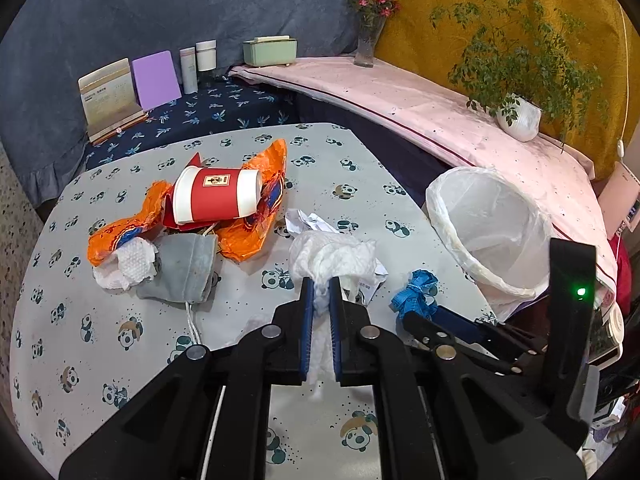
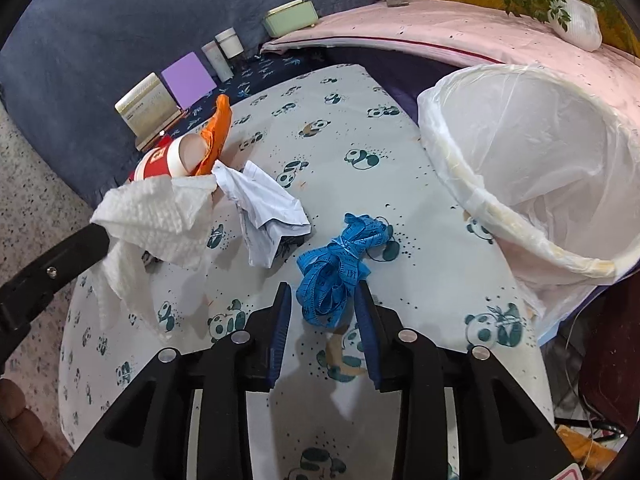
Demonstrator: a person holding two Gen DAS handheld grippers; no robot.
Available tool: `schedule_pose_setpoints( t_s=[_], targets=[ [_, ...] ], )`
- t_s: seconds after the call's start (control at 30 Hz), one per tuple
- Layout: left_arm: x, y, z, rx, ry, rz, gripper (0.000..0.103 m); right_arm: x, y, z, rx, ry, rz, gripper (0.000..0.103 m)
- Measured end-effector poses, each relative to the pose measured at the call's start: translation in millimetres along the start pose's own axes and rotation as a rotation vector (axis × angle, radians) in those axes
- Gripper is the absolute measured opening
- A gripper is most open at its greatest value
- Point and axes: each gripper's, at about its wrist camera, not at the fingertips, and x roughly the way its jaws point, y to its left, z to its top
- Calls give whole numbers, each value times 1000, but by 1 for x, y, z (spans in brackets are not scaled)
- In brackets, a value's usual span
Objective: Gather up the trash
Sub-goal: 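Carry tissue and blue cord to the bin and open both tools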
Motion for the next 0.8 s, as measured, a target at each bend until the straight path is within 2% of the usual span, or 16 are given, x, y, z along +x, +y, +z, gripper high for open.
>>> schedule_pose_setpoints(
  t_s=[0.03, 0.07, 0.13, 0.23, 0.5, 0.8],
  targets=[
    [2, -1, 1, 2, 2, 1, 8, 3, 0, 1, -5, 4, -7, 33],
    [3, -1, 2, 2, 2, 1, 8, 6, 0, 1, -8, 7, -14, 26],
    [4, -2, 4, 4, 1, -2, 8, 6, 0, 2, -16, 4, -12, 22],
    [4, -6, 8, 10, -7, -6, 8, -4, 0, 6, -39, -35, -34, 19],
    [1, -29, 28, 39, -45, -41, 8, -51, -14, 30, -32, -153, -42, 18],
    [11, -81, 51, 97, -63, -134, 8, -89, -48, 54, 1, -253, -104, 18]
  ],
)
